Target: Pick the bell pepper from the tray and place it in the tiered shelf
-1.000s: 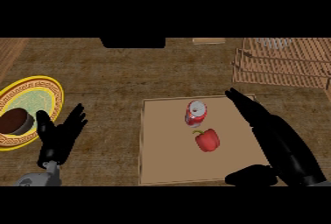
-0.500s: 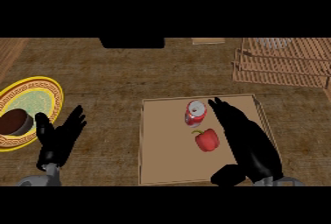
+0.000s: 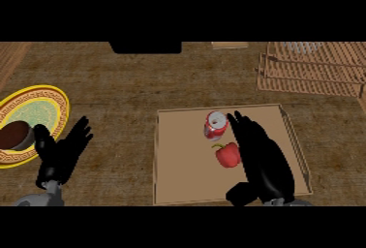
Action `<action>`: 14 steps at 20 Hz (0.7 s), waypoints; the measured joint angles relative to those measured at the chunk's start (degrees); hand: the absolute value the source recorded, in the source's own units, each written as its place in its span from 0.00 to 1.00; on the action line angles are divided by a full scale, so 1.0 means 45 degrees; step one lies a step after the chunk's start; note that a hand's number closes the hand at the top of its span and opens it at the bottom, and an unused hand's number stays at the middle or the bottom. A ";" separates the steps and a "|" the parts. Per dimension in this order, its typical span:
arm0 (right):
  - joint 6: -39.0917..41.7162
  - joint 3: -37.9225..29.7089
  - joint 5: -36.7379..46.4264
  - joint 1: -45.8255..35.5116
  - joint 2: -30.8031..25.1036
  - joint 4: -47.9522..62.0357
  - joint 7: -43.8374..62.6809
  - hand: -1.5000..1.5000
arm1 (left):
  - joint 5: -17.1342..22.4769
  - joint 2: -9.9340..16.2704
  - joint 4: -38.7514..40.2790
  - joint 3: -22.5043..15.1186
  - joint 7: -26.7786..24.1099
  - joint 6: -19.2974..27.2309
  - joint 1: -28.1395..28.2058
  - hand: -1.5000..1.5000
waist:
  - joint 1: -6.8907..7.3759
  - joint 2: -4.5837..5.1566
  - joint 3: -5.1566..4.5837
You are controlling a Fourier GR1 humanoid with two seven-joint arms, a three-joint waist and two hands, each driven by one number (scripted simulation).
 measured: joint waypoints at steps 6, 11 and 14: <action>-0.0450 0.0006 0.1017 0.0471 0.0542 0.0784 -0.0680 0.00 | -0.0285 -0.0193 -0.0072 0.0189 0.0175 -0.0087 -0.0016 0.50 | 0.0002 0.0004 -0.0002; -0.0938 -0.0212 0.1855 0.0354 0.1005 0.2029 -0.1075 0.00 | -0.0456 -0.0477 -0.0012 0.0268 0.0063 -0.0114 -0.0043 0.50 | 0.0012 -0.0002 0.0015; -0.1241 -0.0504 0.2295 0.0219 0.1146 0.2739 -0.1418 0.00 | -0.0507 -0.0567 -0.0005 0.0340 0.0220 -0.0147 -0.0155 0.50 | 0.0007 0.0007 0.0001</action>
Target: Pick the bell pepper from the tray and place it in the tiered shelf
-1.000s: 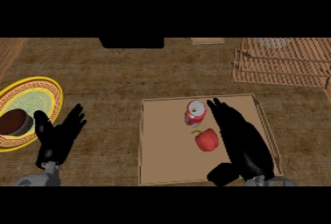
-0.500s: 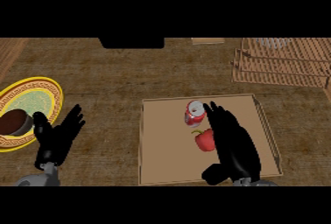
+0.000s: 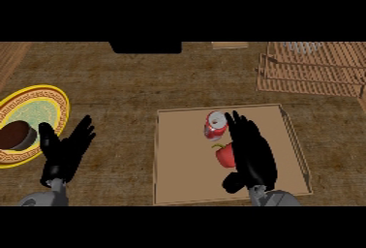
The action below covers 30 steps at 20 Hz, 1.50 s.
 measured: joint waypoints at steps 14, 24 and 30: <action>-0.1749 -0.1387 0.0815 -0.0555 0.0837 0.2691 -0.2522 0.00 | -0.0548 -0.0365 -0.0161 0.0238 0.0095 -0.0064 0.0028 0.50 | 0.0001 -0.0030 -0.0027; -0.0609 -0.0846 0.0768 -0.1010 0.0663 0.3560 -0.4017 1.00 | -0.0368 -0.0189 -0.0172 0.0488 0.0218 -0.0473 -0.0040 0.50 | 0.0027 -0.0222 -0.0138; -0.0807 -0.0420 0.0737 -0.0391 0.0609 0.2850 -0.4800 1.00 | -0.0554 -0.0413 0.0055 0.0444 -0.0063 -0.0400 -0.0021 0.50 | -0.0047 -0.0182 -0.0151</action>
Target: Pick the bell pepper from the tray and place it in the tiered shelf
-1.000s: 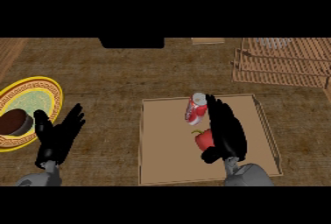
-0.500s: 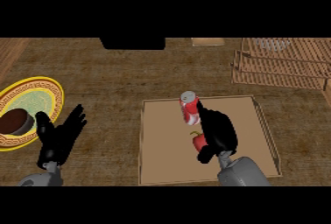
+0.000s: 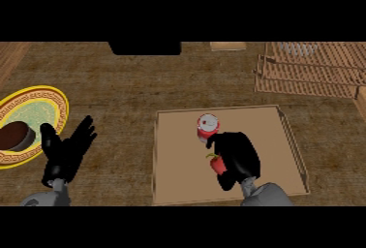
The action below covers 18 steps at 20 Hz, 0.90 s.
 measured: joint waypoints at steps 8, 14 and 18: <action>0.2564 -0.3856 -0.3970 -0.0263 -0.2083 -0.0247 -0.1848 1.00 | 0.0103 0.0128 -0.0201 0.0162 0.0266 -0.0040 -0.0005 0.50 | -0.0017 0.0161 0.0123; 0.3602 -0.5667 -0.5701 -0.0315 -0.2683 -0.3364 -0.1182 1.00 | 0.0086 0.0085 -0.0415 0.0183 0.0569 0.0085 0.0102 0.50 | -0.0152 0.0125 0.0126; 0.4241 -0.6956 -0.6560 -0.0988 -0.3066 -0.5531 0.0265 1.00 | 0.0078 0.0082 -0.0204 0.0254 0.0361 0.0043 0.0095 0.50 | -0.0193 0.0112 0.0120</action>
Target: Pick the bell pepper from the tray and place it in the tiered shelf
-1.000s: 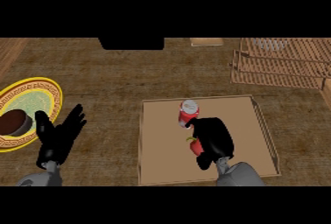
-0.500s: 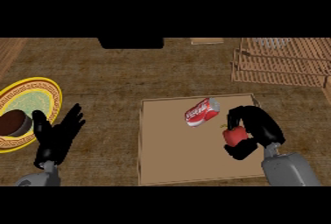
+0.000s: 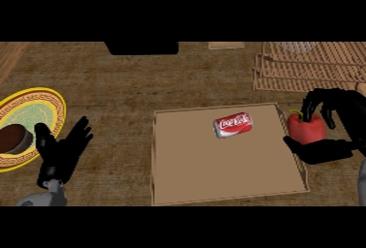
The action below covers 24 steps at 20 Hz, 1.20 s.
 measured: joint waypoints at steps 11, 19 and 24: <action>0.1979 -0.3726 -0.2961 -0.4090 -0.2261 -0.1056 0.4348 1.00 | -0.0265 -0.0263 -0.0165 -0.0257 0.0085 0.0144 0.0015 0.50 | 0.0193 0.0038 0.0007; 0.1556 -0.4546 -0.3081 -0.7249 -0.4292 0.3021 0.4190 1.00 | -0.0324 -0.0323 -0.0141 -0.0262 -0.0089 0.0070 -0.0035 0.50 | 0.0357 0.0090 0.0010; 0.1135 -0.4461 -0.2710 -0.8800 -0.5435 0.5963 0.3046 1.00 | -0.0277 -0.0190 -0.0008 -0.0156 -0.0016 -0.0080 -0.0284 0.50 | 0.0405 0.0120 0.0010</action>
